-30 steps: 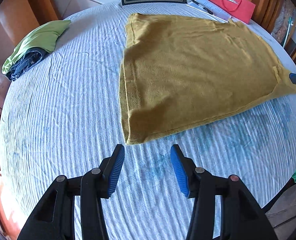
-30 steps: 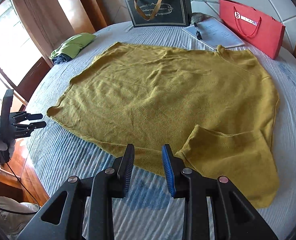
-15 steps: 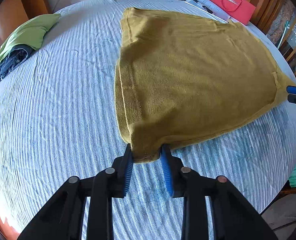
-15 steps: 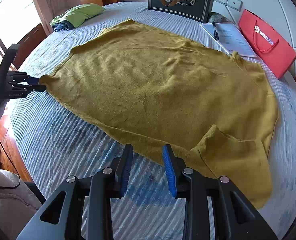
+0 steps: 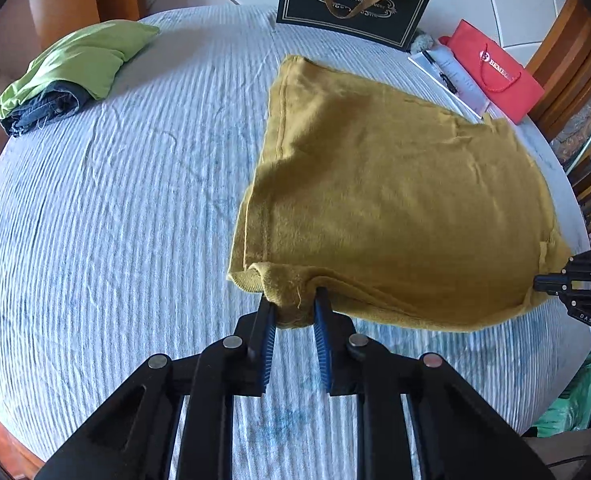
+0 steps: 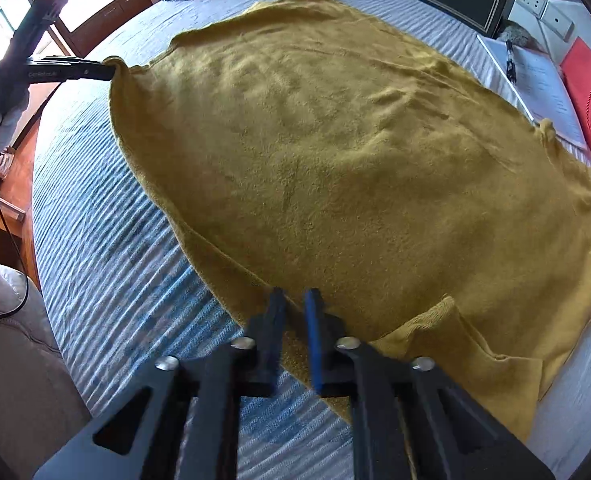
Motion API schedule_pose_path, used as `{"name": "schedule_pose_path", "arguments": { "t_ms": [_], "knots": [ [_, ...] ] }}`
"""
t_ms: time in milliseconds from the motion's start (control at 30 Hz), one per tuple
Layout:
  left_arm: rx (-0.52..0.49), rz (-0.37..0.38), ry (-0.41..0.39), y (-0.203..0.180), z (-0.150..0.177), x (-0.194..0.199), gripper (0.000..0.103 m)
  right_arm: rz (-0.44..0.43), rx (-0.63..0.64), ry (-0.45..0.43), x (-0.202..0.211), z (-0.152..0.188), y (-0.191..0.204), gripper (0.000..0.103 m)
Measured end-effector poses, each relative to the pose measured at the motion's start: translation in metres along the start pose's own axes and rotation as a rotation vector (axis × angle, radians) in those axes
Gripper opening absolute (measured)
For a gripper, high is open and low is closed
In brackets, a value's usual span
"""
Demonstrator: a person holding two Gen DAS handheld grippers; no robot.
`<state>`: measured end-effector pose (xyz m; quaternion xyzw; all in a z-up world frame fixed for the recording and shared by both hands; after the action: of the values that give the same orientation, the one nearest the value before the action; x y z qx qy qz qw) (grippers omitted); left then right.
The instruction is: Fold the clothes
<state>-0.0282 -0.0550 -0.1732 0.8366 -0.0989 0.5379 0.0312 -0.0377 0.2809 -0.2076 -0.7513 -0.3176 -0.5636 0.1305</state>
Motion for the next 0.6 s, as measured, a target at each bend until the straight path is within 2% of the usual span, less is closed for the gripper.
{"name": "schedule_pose_path", "arguments": {
  "t_ms": [133,200,267,300,367,400,467,600],
  "knots": [
    [0.041,-0.049,-0.004,0.017,-0.028,-0.016,0.017,0.024,-0.087,-0.176,0.031,-0.02,-0.029,0.0],
    [0.068,-0.062,0.025,0.023,-0.043,-0.031,0.02,0.1,-0.188,-0.203,0.028,-0.03,-0.054,0.001],
    [0.062,-0.052,0.034,0.025,-0.047,-0.034,0.028,0.161,-0.29,-0.2,0.025,-0.035,-0.077,0.012],
    [0.055,-0.045,0.036,0.026,-0.048,-0.035,0.032,0.158,-0.337,-0.202,0.029,-0.03,-0.085,0.015],
    [0.029,-0.043,0.021,0.026,-0.048,-0.025,0.055,0.152,-0.421,-0.229,0.043,-0.016,-0.099,0.017],
    [0.014,-0.048,0.013,0.027,-0.047,-0.021,0.057,0.158,-0.453,-0.241,0.052,-0.008,-0.105,0.018],
    [-0.008,-0.058,0.006,0.032,-0.043,-0.017,0.058,0.193,-0.511,-0.244,0.063,0.01,-0.117,0.028],
    [-0.029,-0.044,0.03,0.038,-0.039,-0.031,0.058,0.243,-0.603,-0.235,0.075,0.042,-0.137,0.029]
  ]
}}
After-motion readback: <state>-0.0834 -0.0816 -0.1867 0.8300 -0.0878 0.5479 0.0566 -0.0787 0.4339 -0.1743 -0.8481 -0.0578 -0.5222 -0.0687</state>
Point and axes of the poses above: each gripper's, at about its wrist camera, not at the fingertips, and x roughly against the way its jaws point, y to its left, z to its underside, the point moved 2 cm from there along -x, roughly the way its jaws point, and after that the axes turned 13 degrees about -x, right-handed, at the moved point
